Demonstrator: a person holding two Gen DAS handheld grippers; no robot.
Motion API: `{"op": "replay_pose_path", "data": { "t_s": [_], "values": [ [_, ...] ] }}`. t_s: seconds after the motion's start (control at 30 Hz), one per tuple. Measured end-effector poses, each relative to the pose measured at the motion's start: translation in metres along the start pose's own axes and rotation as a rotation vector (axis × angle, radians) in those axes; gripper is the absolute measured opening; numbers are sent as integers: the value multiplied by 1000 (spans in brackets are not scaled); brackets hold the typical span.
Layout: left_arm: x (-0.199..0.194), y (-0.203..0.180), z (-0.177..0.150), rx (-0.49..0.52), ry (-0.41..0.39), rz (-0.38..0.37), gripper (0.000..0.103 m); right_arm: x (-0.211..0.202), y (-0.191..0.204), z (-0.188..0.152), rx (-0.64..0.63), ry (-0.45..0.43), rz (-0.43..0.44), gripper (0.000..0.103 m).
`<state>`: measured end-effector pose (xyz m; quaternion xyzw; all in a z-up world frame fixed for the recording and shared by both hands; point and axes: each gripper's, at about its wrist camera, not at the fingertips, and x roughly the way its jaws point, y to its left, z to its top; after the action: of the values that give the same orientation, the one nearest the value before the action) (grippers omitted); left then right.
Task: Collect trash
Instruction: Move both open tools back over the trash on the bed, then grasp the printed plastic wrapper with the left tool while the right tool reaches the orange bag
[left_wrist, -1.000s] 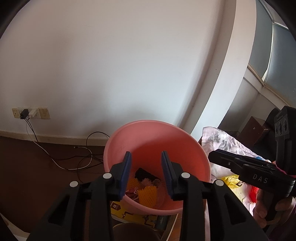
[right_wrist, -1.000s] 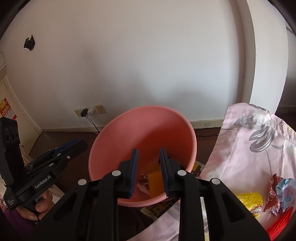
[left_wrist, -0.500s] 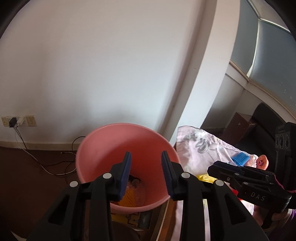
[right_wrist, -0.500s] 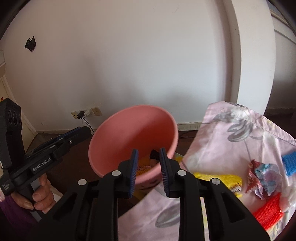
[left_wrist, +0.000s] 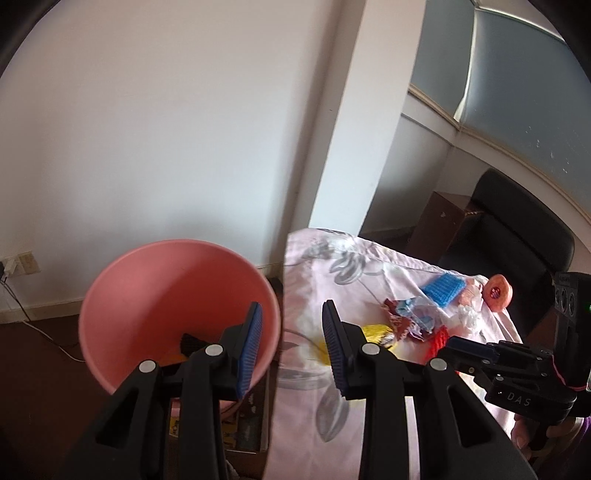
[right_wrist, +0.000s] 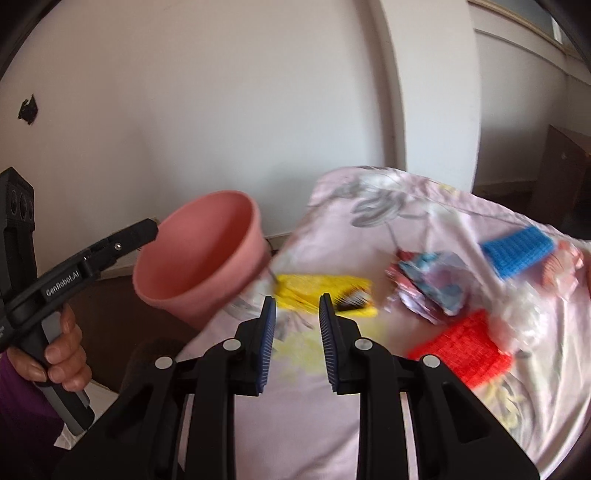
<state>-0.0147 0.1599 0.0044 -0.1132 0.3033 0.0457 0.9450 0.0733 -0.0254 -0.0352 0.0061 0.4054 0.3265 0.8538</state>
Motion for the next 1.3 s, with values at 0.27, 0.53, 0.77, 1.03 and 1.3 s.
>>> {"op": "replay_pose_path", "data": {
  "t_s": [0.27,0.53,0.77,1.03,1.3],
  "values": [
    [27,-49,1,74,46,-75,37,-32,-57,-25,103,-36,-93,33],
    [60,-92,-2,104,119,-156,37,-45,-87,-36,143,-62,-145,33],
    [97,-122,-9,105,180,-189,37,-55,-101,-43,168,-82,-160,33],
    [137,-146,-18,149,232,-161,30,-61,-125,-53,218,-89,-185,33],
    [160,-145,-24,144,283,-111,12,-63,-149,-52,253,-105,-209,33]
  ]
}}
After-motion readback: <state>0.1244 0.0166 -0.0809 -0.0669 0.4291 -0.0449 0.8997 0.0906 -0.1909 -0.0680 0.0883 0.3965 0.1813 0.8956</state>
